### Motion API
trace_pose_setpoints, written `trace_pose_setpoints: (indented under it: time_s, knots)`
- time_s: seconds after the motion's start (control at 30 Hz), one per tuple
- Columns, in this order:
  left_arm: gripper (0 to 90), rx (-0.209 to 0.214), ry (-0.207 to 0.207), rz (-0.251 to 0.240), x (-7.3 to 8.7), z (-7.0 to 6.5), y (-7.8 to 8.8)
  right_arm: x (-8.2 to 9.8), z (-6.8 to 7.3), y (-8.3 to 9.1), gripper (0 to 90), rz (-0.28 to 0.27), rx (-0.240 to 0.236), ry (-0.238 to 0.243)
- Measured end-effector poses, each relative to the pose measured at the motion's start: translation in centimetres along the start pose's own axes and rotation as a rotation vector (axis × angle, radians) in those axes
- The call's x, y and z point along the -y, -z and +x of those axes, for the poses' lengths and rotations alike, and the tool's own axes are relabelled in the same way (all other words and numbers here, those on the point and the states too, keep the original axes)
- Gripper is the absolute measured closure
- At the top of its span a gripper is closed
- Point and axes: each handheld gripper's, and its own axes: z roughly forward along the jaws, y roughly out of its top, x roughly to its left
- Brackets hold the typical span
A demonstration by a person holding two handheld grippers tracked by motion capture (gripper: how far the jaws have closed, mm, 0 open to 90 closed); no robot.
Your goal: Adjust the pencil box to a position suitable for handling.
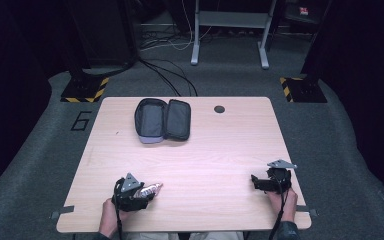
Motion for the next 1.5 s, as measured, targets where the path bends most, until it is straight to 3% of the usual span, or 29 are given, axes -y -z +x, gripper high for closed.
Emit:
trace_pose_setpoints:
  time_s: [0.3, 0.37, 0.4, 0.57, 0.77, 0.83, 0.93, 1.37, 1.5]
  knots:
    - [39.3, -0.019, 0.014, 0.006, 0.3, -1.2, 0.4, 0.0, 0.0, 0.0, 6.4, 0.000, 0.000, 0.000]
    - [38.7, -0.013, -0.007, 0.015, 0.2, -1.1, 0.5, 0.0, 0.0, 0.0, 6.4, 0.000, 0.000, 0.000]
    - [36.6, -0.009, 0.013, 0.006, 0.2, -1.2, 0.5, 0.0, 0.0, 0.0, 6.4, 0.000, 0.000, 0.000]
    - [22.3, 0.017, 0.023, -0.037, -0.8, -0.8, 1.5, 0.0, 0.0, 0.0, 6.4, 0.000, 0.000, 0.000]
    - [15.0, 0.018, 0.008, -0.034, -2.1, 0.6, 1.7, 0.0, 0.0, 0.0, 6.4, 0.001, -0.003, -0.002]
    - [14.0, 0.014, 0.016, -0.042, -2.2, 0.9, 1.6, 0.0, 0.0, 0.0, 6.4, 0.002, -0.003, -0.003]
    - [12.9, 0.025, 0.019, -0.034, -3.0, 2.3, 1.6, 0.0, 0.0, 0.0, 6.4, 0.002, -0.003, -0.005]
    - [8.8, -0.011, 0.062, -0.062, -6.0, 6.6, 1.0, 0.0, -0.1, 0.0, 6.6, -0.001, -0.004, 0.002]
    - [7.7, -0.014, 0.068, -0.047, -7.0, 7.9, 0.8, 0.0, -0.1, 0.0, 6.6, -0.001, -0.005, 0.005]
